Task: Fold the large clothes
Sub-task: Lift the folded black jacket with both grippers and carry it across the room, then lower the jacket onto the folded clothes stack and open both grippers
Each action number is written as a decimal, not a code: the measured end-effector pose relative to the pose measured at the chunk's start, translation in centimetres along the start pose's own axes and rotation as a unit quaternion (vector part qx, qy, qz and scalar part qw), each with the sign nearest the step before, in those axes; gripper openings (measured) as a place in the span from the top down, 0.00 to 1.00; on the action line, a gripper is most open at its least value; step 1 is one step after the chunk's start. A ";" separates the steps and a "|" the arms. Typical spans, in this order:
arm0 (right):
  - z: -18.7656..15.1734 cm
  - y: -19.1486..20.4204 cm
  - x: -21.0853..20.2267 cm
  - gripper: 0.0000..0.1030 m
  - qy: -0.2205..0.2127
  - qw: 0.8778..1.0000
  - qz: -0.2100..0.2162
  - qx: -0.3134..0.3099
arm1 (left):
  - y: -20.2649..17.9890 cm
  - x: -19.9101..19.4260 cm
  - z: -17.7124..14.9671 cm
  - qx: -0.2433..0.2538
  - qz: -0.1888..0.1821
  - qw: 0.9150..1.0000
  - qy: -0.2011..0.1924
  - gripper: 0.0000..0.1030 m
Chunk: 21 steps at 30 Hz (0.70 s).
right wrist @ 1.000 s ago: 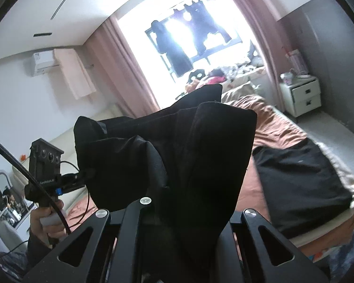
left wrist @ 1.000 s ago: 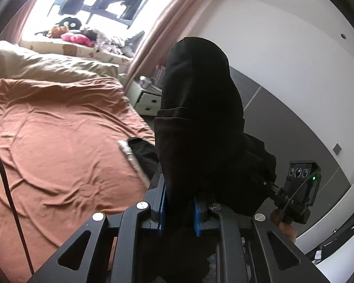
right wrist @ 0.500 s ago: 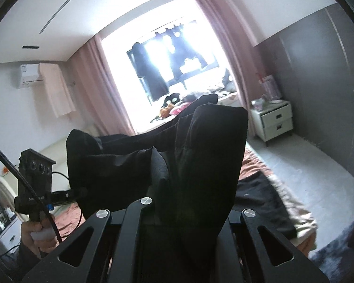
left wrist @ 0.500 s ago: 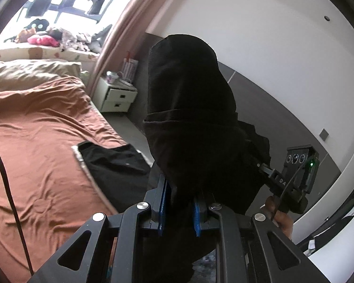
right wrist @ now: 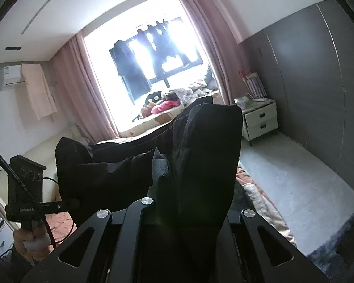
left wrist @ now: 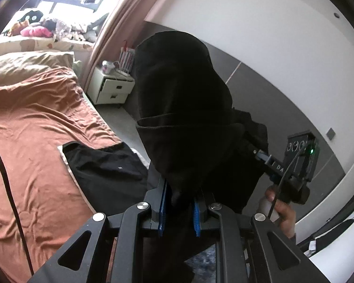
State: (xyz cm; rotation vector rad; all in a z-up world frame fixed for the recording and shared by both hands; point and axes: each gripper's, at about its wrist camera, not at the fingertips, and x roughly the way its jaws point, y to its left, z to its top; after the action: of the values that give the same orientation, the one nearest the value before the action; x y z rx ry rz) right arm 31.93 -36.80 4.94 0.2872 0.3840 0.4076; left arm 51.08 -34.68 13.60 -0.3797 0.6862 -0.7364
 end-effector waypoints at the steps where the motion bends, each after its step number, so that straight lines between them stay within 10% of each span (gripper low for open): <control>1: -0.2 0.0 1.0 0.94 0.005 1.000 -0.004 0.002 | 0.5 0.5 0.1 -0.004 0.000 1.000 0.004 0.82; 21: -4.7 1.4 21.0 0.94 0.130 0.984 -0.101 0.065 | 18.4 15.9 3.1 -0.046 0.084 0.989 0.115 0.81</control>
State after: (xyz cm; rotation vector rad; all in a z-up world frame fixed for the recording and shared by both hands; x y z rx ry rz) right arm 47.33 -25.53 -5.10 0.3186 0.6921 0.2203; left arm 70.77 -33.18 -1.01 -0.3199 0.9597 -0.5950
